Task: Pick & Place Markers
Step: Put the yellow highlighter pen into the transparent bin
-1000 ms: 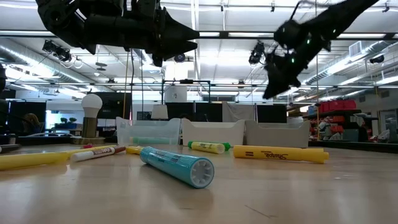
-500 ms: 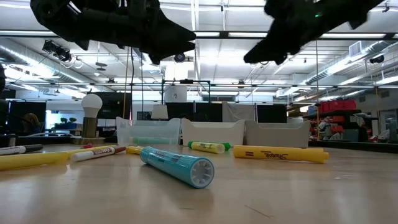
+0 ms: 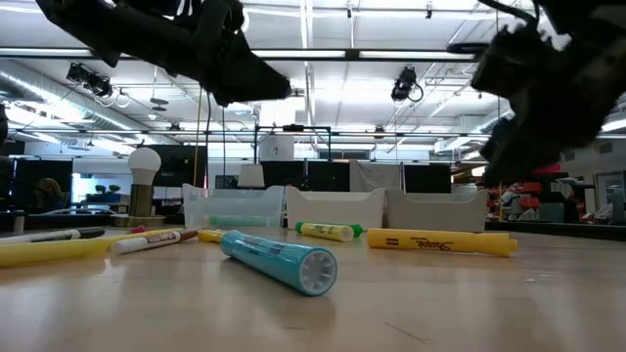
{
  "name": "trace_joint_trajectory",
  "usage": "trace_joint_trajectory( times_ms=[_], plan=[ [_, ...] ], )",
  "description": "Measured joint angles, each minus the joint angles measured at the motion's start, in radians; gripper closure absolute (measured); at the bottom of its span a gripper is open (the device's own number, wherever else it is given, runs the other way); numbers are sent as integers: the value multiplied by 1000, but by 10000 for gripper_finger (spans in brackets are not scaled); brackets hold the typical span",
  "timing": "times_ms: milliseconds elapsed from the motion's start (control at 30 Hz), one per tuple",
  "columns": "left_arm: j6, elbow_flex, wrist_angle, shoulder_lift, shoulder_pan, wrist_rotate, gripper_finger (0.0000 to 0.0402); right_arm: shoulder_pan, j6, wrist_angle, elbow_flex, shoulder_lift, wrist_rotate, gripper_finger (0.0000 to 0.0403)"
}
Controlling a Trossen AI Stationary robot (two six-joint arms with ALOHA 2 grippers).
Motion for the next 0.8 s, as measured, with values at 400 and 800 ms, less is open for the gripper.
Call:
trace_joint_trajectory(
  times_ms=[400,800],
  plan=[
    [-25,-1,14,17,3,0,209,54,-40,127,0,274,221,155],
    [-14,0,15,17,3,17,209,56,-57,88,3,323,301,357]
  ],
)
